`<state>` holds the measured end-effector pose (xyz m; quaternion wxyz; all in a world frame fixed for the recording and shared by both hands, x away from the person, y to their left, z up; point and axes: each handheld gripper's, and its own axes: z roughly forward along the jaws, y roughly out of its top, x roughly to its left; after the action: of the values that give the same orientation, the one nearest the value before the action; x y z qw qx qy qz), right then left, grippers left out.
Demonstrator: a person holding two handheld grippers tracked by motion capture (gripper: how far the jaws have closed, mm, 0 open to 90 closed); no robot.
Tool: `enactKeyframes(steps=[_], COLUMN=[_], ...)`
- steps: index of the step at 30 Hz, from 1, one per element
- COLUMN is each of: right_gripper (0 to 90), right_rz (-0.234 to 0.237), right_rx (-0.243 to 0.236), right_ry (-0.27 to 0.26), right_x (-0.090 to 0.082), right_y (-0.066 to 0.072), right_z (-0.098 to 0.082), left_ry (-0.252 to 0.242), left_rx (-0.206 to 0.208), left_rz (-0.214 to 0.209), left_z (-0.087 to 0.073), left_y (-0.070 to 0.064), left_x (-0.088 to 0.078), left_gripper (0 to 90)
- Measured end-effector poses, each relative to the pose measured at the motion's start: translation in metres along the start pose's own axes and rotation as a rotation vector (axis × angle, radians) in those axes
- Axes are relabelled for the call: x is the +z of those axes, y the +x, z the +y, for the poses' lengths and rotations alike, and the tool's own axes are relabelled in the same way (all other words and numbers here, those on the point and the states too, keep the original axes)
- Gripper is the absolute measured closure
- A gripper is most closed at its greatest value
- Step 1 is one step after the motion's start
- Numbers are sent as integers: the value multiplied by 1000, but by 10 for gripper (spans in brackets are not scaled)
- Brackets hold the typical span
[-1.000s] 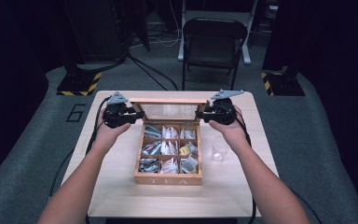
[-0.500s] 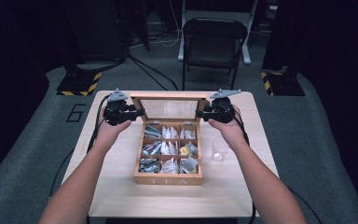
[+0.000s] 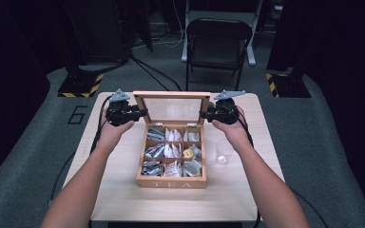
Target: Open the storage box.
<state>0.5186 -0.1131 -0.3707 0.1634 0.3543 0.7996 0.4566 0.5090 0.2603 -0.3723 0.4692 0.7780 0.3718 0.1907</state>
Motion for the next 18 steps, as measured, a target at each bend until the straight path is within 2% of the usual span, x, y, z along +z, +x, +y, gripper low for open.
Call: enactKeyframes(steps=[6,8,9,12,18], right_gripper=[611,611,611,610,603], right_rz=[0,-2,-9,-13,-8], right_rx=[15,11,6,20,11], right_ry=[-8,-1,22,38,30], right_x=[4,5,8,12,16], right_y=[-3,-3,-4,-6,-9], right_z=[-1,-1,-3,-5,-5], left_ry=[5,4,5,0,3], left_rx=[0,-1,-1,-7,-6], left_rz=[5,6,4,6,4], left_z=[3,3,4,4,5], left_y=[2,2,3,4,5], left_x=[2,3,3,4,5], left_gripper=[619,620,621,621,622])
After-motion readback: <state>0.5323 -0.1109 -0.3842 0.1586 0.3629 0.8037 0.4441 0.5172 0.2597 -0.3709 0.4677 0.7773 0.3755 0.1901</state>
